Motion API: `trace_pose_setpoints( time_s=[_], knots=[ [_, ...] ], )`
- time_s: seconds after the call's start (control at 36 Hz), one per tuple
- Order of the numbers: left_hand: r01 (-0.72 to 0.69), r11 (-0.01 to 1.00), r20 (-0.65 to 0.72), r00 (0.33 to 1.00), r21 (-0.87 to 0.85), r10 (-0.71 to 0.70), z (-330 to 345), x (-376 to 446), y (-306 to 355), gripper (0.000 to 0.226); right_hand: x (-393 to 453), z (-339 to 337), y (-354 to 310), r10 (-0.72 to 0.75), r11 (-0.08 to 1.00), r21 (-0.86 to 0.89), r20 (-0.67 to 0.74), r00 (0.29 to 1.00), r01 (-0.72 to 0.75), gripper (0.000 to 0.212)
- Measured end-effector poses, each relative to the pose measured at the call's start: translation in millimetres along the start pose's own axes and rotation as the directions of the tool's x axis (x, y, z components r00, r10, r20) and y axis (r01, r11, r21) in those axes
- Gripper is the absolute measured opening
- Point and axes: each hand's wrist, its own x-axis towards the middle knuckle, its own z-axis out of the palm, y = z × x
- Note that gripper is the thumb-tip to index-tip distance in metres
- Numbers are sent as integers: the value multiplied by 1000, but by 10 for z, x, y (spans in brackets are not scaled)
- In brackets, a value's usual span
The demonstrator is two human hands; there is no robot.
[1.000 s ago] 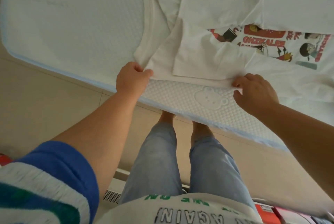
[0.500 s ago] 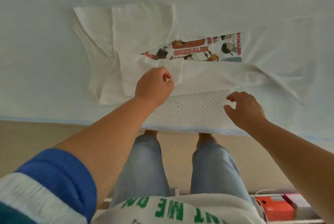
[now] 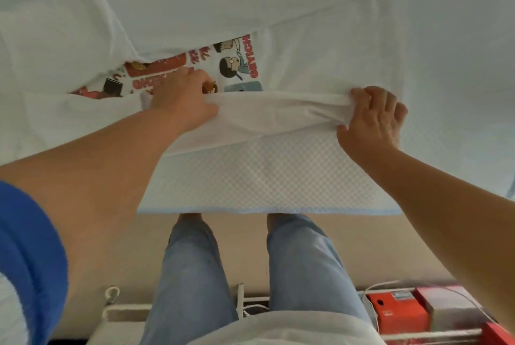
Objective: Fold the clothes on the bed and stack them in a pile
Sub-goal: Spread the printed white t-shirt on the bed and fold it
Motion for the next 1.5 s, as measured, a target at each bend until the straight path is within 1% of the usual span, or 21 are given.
trace_pose_setpoints(
  time_s=[0.14, 0.19, 0.25, 0.36, 0.44, 0.5, 0.56, 0.67, 0.75, 0.83, 0.89, 0.92, 1.0, 1.06, 1.11, 1.17, 1.22, 1.33, 1.36, 1.42, 1.5],
  knots=[
    [-58, 998, 97, 994, 29, 55, -29, 46, 128, 25, 250, -117, 363, -109, 990, -78, 113, 988, 118, 44],
    [-36, 999, 134, 990, 0, 36, -43, 62, 140, 19, 370, -197, 455, -116, 992, -23, 201, 973, 123, 49],
    [-25, 998, 155, 987, -54, 33, -57, 66, 129, 14, 491, -282, 526, -138, 990, 28, 263, 955, 136, 44],
    [-1, 985, 137, 990, -170, 24, -89, -12, 82, 12, 645, -390, 663, -215, 976, 36, 304, 928, 214, 20],
    [-6, 978, 107, 994, -210, 29, -120, -102, 83, 9, 654, -454, 708, -205, 975, -2, 365, 908, 221, 20],
    [-9, 972, 80, 996, -236, 29, -152, -156, 79, 8, 620, -551, 682, -221, 975, 64, 359, 907, 213, 17],
    [-4, 961, 36, 999, -276, 15, -184, -190, 53, 7, 606, -700, 657, -221, 967, 196, 337, 915, 162, 5],
    [7, 932, -87, 995, -362, -42, -220, -197, -23, 8, 735, -947, 630, -124, 889, 457, 301, 946, -29, 12],
    [25, 913, -172, 980, -408, -104, -205, -98, -51, 11, 1014, -1024, 506, -20, 761, 636, 228, 973, -133, 14],
    [110, 899, -138, 973, -424, -184, -128, 67, -69, 21, 1319, -936, 365, 124, 639, 739, 176, 977, -214, 15],
    [186, 895, -59, 972, -406, -229, -74, 171, -78, 33, 1459, -803, 297, 166, 636, 729, 192, 967, -254, 13],
    [204, 900, -44, 970, -386, -239, -54, 221, -79, 37, 1495, -740, 283, 178, 665, 697, 201, 963, -268, 20],
    [213, 919, -70, 966, -333, -249, -67, 345, -78, 32, 1467, -619, 265, 193, 793, 557, 154, 969, -247, 40],
    [191, 926, -28, 977, -326, -211, -89, 383, -94, 27, 1399, -586, 272, 184, 840, 496, 121, 975, -220, 46],
    [162, 935, 50, 987, -316, -154, -122, 383, -135, 26, 1323, -566, 291, 171, 882, 423, 124, 977, -208, 42],
    [149, 953, 116, 986, -263, -122, -178, 359, -209, 27, 1268, -560, 323, 163, 901, 383, 142, 976, -206, 28],
    [132, 978, 162, 981, -160, -105, -246, 325, -303, 30, 1237, -567, 362, 181, 879, 417, 157, 971, -231, 20],
    [105, 994, 244, 964, -2, -102, -343, 228, -500, 26, 1251, -562, 388, 202, 857, 443, 179, 963, -262, 18],
    [105, 994, 230, 967, 34, -110, -358, 199, -541, 23, 1259, -559, 386, 204, 860, 435, 186, 961, -267, 18],
    [116, 992, 116, 986, 48, -120, -373, 133, -614, 21, 1271, -557, 376, 215, 862, 424, 192, 958, -279, 18],
    [146, 985, -118, 981, -90, -156, -370, 26, -658, 27, 1275, -556, 361, 240, 853, 429, 186, 953, -298, 20]
  ],
)
